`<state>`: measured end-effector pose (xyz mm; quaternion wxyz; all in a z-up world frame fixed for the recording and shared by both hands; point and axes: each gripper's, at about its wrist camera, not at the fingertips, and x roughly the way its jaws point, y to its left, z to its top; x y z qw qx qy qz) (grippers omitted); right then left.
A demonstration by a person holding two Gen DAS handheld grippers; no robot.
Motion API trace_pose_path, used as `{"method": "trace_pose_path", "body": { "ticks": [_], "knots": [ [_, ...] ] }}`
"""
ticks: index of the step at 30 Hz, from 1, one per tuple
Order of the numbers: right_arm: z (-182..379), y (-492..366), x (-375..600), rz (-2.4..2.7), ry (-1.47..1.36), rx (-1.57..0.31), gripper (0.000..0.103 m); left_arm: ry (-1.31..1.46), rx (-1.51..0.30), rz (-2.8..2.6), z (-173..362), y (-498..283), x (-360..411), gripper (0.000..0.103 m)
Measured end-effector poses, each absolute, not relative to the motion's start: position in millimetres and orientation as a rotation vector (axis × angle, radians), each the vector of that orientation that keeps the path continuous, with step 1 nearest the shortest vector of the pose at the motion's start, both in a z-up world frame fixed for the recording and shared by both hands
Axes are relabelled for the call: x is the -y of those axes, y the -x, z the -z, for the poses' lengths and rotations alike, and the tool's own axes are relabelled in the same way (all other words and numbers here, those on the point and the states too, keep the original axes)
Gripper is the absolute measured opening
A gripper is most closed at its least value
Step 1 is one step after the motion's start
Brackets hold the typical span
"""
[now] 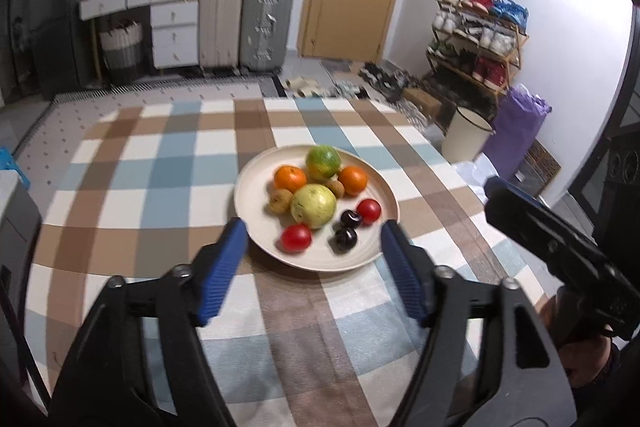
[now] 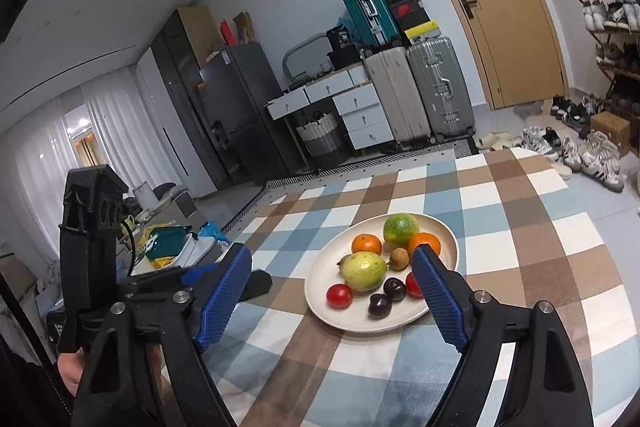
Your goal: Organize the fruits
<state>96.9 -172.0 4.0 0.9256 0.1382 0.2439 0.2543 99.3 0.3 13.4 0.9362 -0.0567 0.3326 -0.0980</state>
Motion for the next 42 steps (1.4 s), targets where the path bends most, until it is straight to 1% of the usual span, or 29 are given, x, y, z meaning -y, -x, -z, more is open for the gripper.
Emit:
{"method": "trace_pose_path", "body": {
  "ticks": [1,2,4,8,9,10,11,19,33,38,42],
  "knots": [
    [-5.1,-92.0,171.0,-0.525,-0.277,-0.492,0.087,0.113,-0.656,0.185,-16.7,-93.3,-2.3,0.081],
    [-5.8,-88.0,170.0,-0.527,-0.269,-0.481,0.089,0.11,-0.637,0.173,-19.2,-88.1,-3.9,0.082],
    [-7.2,-78.0,168.2,-0.521,-0.251,-0.45,0.096,0.101,-0.599,0.145,-22.8,-78.0,-6.7,0.084],
    [-8.0,-61.4,166.5,-0.507,-0.22,-0.397,0.099,0.089,-0.561,0.101,-23.5,-63.0,-11.4,0.089],
    [-7.5,-57.5,166.0,-0.504,-0.211,-0.388,0.1,0.088,-0.548,0.09,-23.2,-57.3,-13.4,0.093],
    [-7.2,-55.0,166.0,-0.498,-0.203,-0.381,0.1,0.087,-0.538,0.083,-22.7,-55.1,-14.0,0.099],
    [-6.8,-52.0,165.5,-0.49,-0.193,-0.374,0.101,0.086,-0.519,0.072,-22.5,-49.9,-15.6,0.102],
    [1.1,-30.0,156.6,-0.424,-0.089,-0.299,0.101,0.029,-0.409,0.006,-14.6,-25.2,-18.4,0.102],
    [29.5,1.7,136.0,-0.28,0.071,-0.171,0.101,0.014,-0.345,-0.055,26.9,-11.0,-36.4,0.102],
    [34.3,-4.3,134.6,-0.273,0.081,-0.197,0.101,0.003,-0.328,-0.064,43.0,-9.9,-34.9,0.102],
    [42.7,-25.1,139.7,-0.286,0.036,-0.304,0.102,0.026,-0.324,-0.058,48.0,-10.1,-39.5,0.102]
  ]
}}
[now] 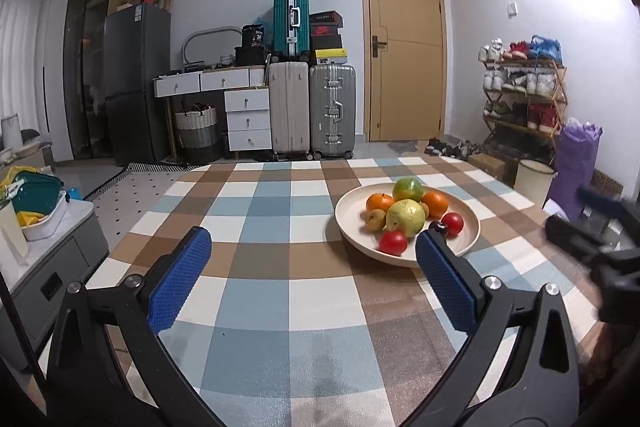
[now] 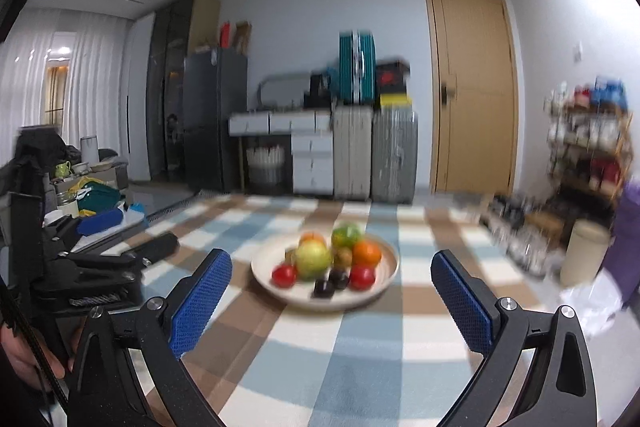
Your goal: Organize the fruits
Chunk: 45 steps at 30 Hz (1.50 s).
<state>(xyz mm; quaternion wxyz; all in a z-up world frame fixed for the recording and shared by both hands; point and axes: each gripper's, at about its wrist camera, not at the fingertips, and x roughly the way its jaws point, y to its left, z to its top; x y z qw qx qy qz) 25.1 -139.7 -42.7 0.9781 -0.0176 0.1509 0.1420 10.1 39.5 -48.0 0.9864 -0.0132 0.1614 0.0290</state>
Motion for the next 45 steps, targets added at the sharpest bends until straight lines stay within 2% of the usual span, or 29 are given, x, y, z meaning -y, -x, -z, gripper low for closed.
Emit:
{"method": "trace_pose_path", "body": {
  "ticks": [2,6,45],
  "knots": [
    [46.8,-37.3,140.8,-0.275,0.019,-0.366,0.102,0.028,-0.322,-0.063,47.0,-11.9,-40.7,0.102],
    [46.6,-30.0,137.6,-0.28,0.035,-0.325,0.102,0.016,-0.326,-0.067,48.1,-14.3,-38.6,0.102],
    [48.5,-32.5,134.3,-0.29,0.05,-0.334,0.103,0.016,-0.325,-0.053,47.8,-14.4,-36.8,0.102]
  ]
}}
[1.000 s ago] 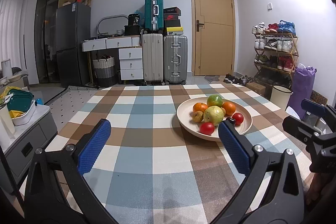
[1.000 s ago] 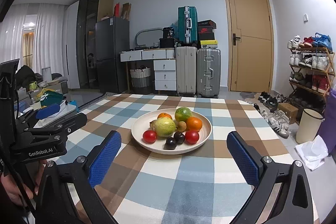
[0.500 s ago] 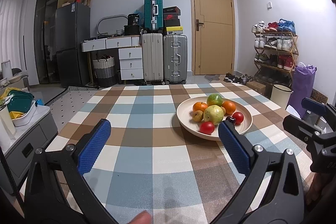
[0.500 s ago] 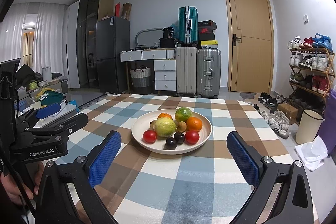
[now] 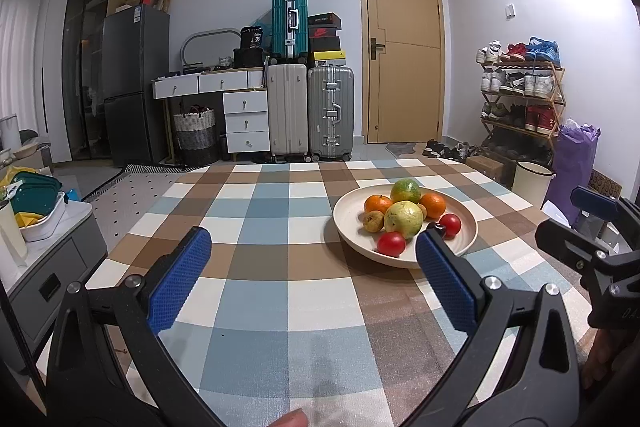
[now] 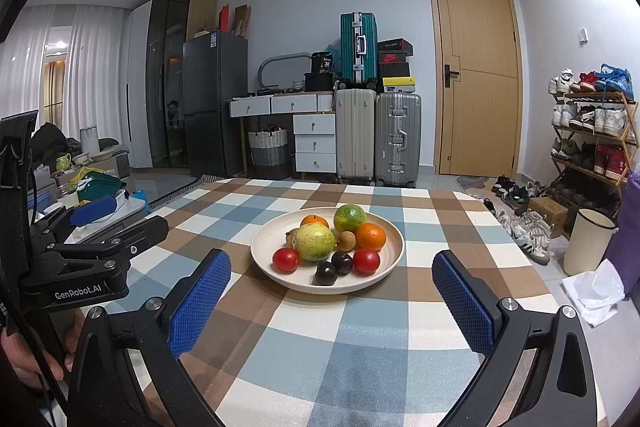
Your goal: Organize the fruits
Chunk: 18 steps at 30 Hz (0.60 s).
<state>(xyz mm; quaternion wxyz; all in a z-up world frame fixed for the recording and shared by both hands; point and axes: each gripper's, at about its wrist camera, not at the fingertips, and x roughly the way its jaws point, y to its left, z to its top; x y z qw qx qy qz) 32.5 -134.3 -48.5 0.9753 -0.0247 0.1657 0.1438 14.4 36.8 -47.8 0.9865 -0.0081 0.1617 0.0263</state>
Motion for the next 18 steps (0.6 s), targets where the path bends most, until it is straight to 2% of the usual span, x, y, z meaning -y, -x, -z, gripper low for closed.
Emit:
{"method": "trace_pose_path", "body": {
  "ticks": [18],
  "knots": [
    [48.6,-32.4,134.2,-0.29,0.05,-0.334,0.103,0.017,-0.323,-0.052,48.9,-14.6,-36.9,0.102]
  ]
}}
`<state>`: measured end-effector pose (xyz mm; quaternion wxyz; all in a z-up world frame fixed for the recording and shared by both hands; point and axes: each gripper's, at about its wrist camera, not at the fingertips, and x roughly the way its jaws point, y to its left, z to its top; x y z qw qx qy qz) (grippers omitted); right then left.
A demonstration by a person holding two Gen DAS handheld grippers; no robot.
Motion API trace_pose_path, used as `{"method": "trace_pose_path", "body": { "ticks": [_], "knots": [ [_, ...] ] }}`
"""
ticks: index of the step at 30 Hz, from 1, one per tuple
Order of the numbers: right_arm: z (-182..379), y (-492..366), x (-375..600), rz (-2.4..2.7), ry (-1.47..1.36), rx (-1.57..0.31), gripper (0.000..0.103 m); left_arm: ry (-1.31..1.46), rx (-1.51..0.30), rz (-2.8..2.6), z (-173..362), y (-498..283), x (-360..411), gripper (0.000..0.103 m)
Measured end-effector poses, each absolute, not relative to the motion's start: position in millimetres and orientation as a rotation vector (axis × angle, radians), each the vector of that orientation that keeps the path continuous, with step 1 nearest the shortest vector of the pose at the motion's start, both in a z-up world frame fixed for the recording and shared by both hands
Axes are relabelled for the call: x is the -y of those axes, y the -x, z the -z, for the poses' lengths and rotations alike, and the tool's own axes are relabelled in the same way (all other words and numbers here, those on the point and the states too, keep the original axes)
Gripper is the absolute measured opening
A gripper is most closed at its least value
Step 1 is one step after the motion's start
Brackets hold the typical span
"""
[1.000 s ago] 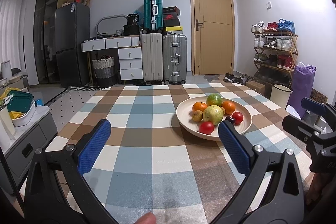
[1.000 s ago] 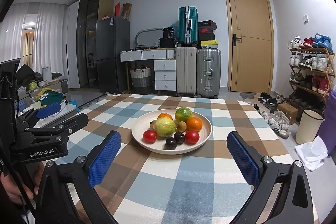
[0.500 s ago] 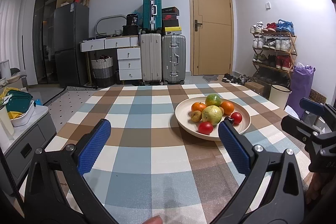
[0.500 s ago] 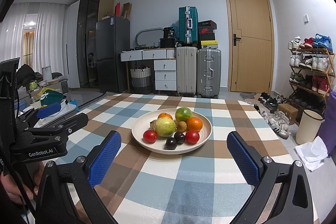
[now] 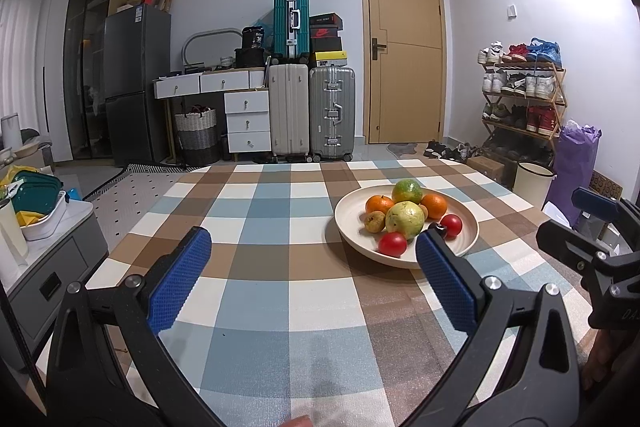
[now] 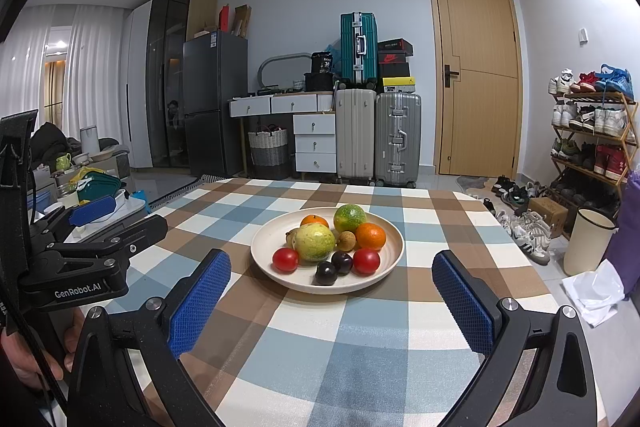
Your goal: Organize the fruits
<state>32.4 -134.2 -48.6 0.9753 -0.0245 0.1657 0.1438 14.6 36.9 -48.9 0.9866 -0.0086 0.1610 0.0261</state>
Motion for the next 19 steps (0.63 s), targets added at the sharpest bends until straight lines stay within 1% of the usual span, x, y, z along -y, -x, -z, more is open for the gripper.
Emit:
{"method": "trace_pose_path", "body": {
  "ticks": [19],
  "knots": [
    [48.7,-32.5,134.3,-0.29,0.05,-0.334,0.103,0.022,-0.324,-0.068,48.1,-14.4,-39.4,0.102]
  ]
}}
